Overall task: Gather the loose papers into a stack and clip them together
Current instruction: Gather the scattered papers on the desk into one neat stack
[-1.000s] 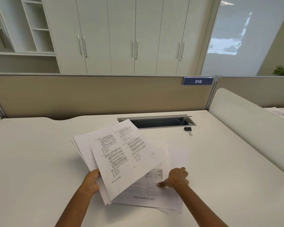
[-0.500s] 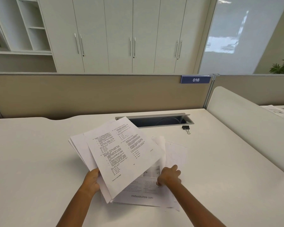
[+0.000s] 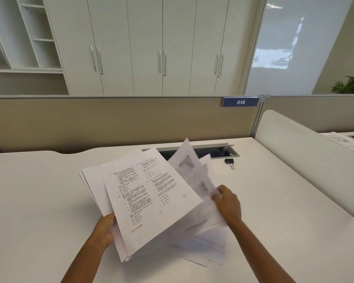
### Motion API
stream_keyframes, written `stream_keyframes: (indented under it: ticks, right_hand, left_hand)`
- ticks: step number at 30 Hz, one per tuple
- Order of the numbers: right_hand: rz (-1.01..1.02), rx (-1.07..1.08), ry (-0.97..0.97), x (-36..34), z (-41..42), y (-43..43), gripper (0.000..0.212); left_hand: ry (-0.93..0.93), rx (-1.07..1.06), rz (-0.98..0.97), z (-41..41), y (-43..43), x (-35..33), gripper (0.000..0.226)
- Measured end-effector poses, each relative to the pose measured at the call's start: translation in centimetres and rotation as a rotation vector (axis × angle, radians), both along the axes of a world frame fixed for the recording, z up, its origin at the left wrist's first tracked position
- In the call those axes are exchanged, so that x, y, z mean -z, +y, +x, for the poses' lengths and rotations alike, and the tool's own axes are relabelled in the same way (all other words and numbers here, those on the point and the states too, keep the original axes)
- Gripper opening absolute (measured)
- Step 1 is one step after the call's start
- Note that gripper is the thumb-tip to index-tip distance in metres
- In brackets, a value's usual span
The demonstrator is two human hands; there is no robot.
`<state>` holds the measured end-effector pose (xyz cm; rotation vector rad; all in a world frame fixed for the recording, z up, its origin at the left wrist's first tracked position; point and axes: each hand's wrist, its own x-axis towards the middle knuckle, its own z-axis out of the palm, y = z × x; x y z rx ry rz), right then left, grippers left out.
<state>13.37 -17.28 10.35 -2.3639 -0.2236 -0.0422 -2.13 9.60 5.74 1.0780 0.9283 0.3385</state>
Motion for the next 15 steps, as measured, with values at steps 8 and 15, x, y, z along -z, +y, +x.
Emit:
stream_keyframes:
  ticks: [8,15]
  right_hand:
    - [0.364,0.299,-0.426,-7.0,2.9,-2.1,0.008]
    - [0.928,0.091,0.133,-7.2,3.0,-1.8,0.028]
  left_hand:
    - [0.003,0.149,0.071,-0.5,-0.7,0.0,0.016]
    - [0.082,0.35,0.063,0.5,-2.7,-0.1,0.014]
